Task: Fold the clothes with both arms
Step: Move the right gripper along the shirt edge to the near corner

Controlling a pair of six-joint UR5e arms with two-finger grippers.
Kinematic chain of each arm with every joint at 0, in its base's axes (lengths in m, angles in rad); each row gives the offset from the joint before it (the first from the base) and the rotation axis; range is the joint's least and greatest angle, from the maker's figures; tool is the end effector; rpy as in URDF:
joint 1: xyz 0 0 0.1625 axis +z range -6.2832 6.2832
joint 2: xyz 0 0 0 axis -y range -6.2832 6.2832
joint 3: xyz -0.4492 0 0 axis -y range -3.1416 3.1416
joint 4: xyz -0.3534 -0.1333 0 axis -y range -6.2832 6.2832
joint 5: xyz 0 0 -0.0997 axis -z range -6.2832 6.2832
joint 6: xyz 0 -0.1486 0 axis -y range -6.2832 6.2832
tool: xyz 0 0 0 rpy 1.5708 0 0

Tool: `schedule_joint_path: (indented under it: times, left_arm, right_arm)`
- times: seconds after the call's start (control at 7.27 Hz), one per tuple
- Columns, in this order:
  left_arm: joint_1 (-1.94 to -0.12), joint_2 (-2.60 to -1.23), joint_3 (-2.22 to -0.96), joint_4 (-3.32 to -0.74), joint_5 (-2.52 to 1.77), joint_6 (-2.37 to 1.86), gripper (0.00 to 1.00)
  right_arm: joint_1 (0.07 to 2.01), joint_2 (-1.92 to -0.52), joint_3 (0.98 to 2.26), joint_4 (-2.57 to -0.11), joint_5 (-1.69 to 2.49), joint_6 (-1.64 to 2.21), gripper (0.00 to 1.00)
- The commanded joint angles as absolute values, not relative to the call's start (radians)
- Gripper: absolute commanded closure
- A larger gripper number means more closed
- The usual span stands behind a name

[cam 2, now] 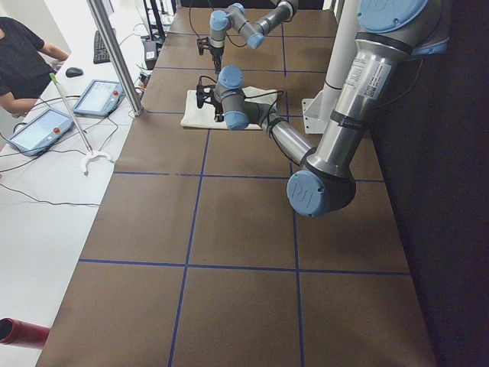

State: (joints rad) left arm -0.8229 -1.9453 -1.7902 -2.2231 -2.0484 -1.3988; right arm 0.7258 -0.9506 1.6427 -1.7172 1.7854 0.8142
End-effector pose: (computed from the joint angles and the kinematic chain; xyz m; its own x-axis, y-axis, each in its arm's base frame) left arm 0.3700 -0.4944 0.3304 0.2744 -0.0723 -0.9589 0.3124 0.9498 0.0178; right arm -0.4514 -0.5365 0.3749 0.8533 -0.1395 0.5024 0.0274 0.9742 0.2239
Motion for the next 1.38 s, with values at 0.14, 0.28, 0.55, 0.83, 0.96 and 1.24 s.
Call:
schedule_joint_path:
  times: [0.14,0.28,0.55,0.83,0.96,1.24]
  left_arm:
    - [-0.821,-1.942,-1.795,-2.224,-2.046,-1.388,0.39]
    - [-0.821,-1.942,-1.796,-2.223,-2.046,-1.39,0.39]
    - [-0.815,-1.95,-1.78,-2.223,-2.042,-1.399,0.39]
    - [-0.815,-1.945,-1.776,-2.223,-2.037,-1.397,0.39]
    - [-0.815,-1.944,-1.769,-2.223,-2.036,-1.396,0.39]
    - [-0.815,-1.941,-1.772,-2.223,-2.034,-1.396,0.38]
  right_arm:
    - [0.501,-1.107,1.969,-1.723,1.714,1.525,0.0]
    - [0.429,-1.106,1.979,-1.723,1.706,1.751,0.01]
    - [0.304,-1.108,1.97,-1.723,1.642,2.022,0.21]
    - [0.252,-1.086,1.932,-1.721,1.643,2.101,0.23]
    - [0.239,-1.088,1.93,-1.721,1.64,2.108,0.26]
    - [0.255,-1.094,1.927,-1.721,1.64,2.109,0.29]
